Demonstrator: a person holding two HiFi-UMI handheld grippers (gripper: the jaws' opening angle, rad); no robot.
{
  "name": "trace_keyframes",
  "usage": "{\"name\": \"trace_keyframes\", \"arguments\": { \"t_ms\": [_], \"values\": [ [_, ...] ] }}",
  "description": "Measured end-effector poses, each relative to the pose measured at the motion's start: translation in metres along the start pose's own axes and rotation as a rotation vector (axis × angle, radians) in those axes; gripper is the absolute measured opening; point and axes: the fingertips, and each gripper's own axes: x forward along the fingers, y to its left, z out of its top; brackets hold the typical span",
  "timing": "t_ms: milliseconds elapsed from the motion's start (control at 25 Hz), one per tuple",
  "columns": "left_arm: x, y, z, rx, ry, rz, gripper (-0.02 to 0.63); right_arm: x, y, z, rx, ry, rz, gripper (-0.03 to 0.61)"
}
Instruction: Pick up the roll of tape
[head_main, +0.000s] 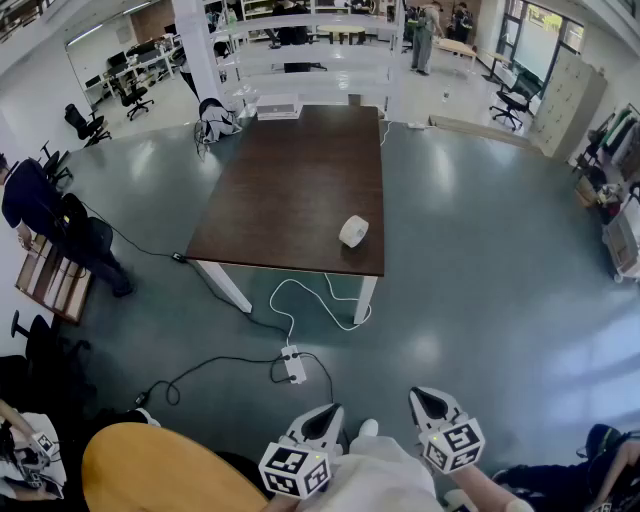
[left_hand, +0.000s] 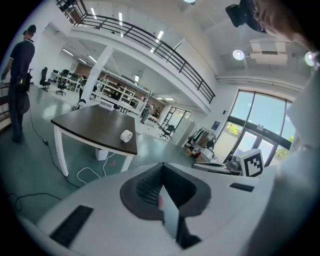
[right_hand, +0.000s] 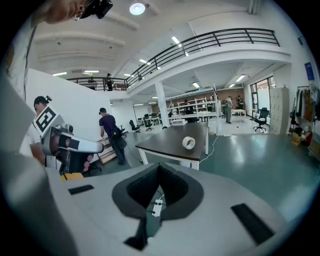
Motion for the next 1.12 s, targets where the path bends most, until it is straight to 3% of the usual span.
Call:
{"name": "trace_keyframes", "arguments": {
  "t_ms": [240, 640, 1120],
  "values": [
    [-0.009, -0.031, -0.005, -0.019, -0.003, 0.011, 0.006, -0.029, -0.001, 0.000, 0.034, 0.001, 0.043, 0.006],
    [-0.001, -0.032, 0.001, 0.010, -0.036, 0.042, 0.006, -0.023, -0.009, 0.007, 0.060, -0.069, 0.095, 0.008],
    [0.043, -0.046, 0.003, -0.010, -0.015, 0.137, 0.006, -0.037, -0.095, -0.014, 0.104, -0.001, 0.102, 0.008]
  ]
}}
